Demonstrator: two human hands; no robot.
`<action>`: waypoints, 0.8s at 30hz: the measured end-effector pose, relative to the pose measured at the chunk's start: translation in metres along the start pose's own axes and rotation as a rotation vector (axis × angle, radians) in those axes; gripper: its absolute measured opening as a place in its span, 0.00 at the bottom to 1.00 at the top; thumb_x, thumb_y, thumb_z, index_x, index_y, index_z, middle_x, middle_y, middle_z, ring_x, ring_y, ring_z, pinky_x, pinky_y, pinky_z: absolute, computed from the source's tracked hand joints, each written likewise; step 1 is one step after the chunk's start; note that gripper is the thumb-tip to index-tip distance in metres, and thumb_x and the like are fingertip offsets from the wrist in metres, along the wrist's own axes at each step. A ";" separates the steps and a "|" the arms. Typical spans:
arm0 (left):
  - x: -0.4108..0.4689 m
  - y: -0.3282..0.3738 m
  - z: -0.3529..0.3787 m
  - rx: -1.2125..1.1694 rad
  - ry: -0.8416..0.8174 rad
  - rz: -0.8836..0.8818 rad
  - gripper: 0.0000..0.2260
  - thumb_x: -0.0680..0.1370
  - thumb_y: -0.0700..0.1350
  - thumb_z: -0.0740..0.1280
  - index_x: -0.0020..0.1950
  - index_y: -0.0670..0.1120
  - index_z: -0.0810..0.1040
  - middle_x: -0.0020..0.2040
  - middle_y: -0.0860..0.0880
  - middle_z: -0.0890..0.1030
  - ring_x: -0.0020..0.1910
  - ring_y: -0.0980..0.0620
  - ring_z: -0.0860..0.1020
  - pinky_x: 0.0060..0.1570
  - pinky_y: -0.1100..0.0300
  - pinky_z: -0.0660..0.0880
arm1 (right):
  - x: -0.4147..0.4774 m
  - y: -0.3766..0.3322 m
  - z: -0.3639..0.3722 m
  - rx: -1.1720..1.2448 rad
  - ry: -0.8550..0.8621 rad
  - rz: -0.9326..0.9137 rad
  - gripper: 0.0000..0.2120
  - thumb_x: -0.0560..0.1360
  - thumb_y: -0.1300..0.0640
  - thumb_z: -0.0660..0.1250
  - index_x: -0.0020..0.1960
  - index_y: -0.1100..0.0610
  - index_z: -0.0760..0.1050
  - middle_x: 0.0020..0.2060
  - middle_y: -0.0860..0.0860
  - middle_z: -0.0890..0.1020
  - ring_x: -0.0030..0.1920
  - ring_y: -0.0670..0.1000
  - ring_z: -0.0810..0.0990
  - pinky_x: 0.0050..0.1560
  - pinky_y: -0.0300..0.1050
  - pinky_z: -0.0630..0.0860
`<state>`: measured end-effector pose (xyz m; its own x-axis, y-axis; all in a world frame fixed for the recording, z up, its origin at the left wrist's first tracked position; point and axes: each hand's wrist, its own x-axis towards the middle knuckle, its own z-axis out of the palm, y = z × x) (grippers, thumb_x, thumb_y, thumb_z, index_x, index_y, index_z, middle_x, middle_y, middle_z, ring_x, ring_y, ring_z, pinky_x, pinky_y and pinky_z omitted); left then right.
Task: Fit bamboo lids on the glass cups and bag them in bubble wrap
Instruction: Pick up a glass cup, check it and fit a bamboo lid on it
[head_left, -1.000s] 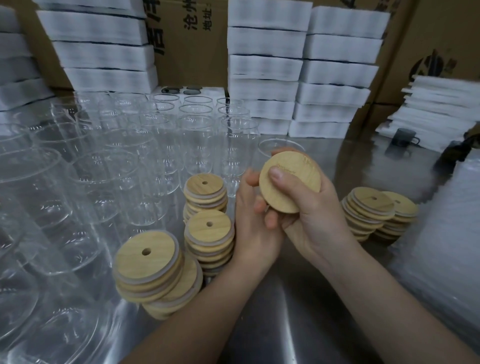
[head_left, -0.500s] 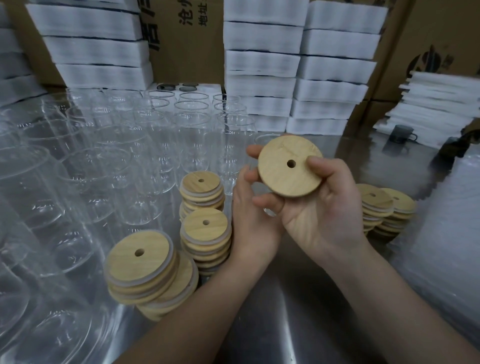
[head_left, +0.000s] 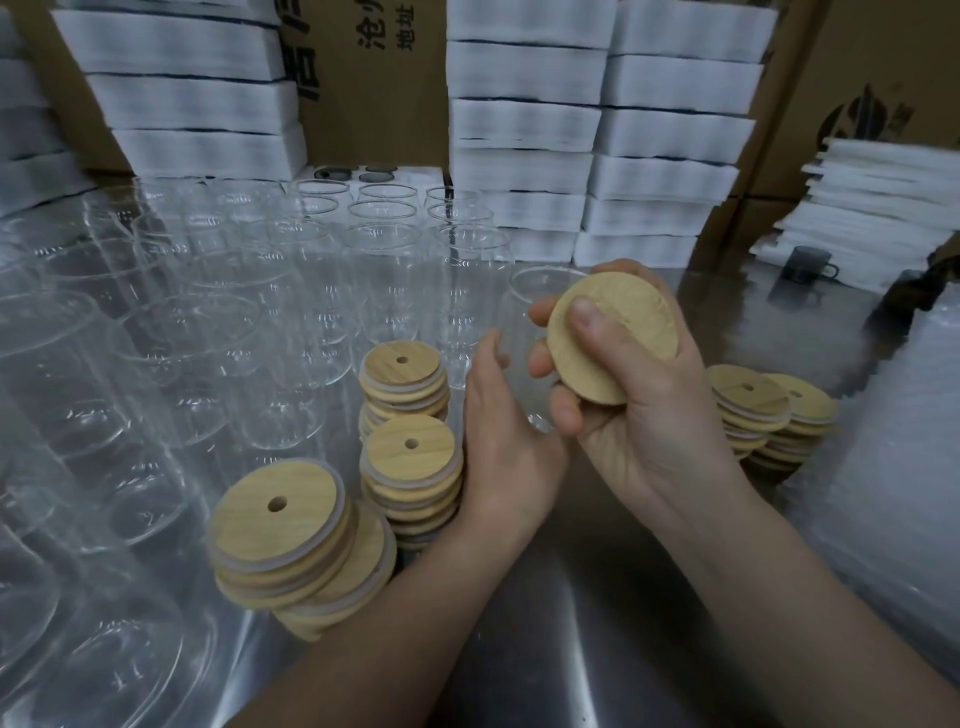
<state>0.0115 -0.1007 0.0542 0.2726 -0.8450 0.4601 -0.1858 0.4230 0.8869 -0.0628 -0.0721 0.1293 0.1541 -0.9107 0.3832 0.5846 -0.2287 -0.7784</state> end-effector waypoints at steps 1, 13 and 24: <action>-0.002 0.007 -0.002 -0.054 -0.006 -0.019 0.22 0.74 0.31 0.67 0.68 0.39 0.69 0.53 0.47 0.81 0.52 0.46 0.82 0.50 0.60 0.78 | 0.001 -0.001 -0.001 0.018 0.004 -0.005 0.15 0.73 0.59 0.69 0.58 0.56 0.69 0.41 0.59 0.83 0.32 0.52 0.81 0.20 0.38 0.72; -0.002 0.004 -0.004 0.124 -0.042 -0.095 0.43 0.69 0.48 0.77 0.77 0.49 0.54 0.68 0.50 0.67 0.69 0.52 0.66 0.70 0.51 0.65 | 0.013 -0.028 -0.024 0.260 0.036 0.026 0.22 0.75 0.48 0.53 0.64 0.52 0.76 0.52 0.61 0.82 0.45 0.57 0.81 0.38 0.45 0.79; 0.000 0.001 -0.004 0.137 0.015 -0.089 0.45 0.72 0.44 0.75 0.79 0.45 0.48 0.75 0.45 0.60 0.75 0.52 0.58 0.74 0.56 0.56 | 0.021 -0.014 -0.028 -0.017 0.245 0.033 0.21 0.64 0.50 0.73 0.53 0.59 0.75 0.37 0.52 0.84 0.39 0.52 0.86 0.33 0.40 0.80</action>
<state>0.0150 -0.0990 0.0557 0.3073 -0.8719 0.3812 -0.2870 0.2970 0.9107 -0.0902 -0.0977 0.1342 -0.0264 -0.9735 0.2271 0.5690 -0.2014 -0.7973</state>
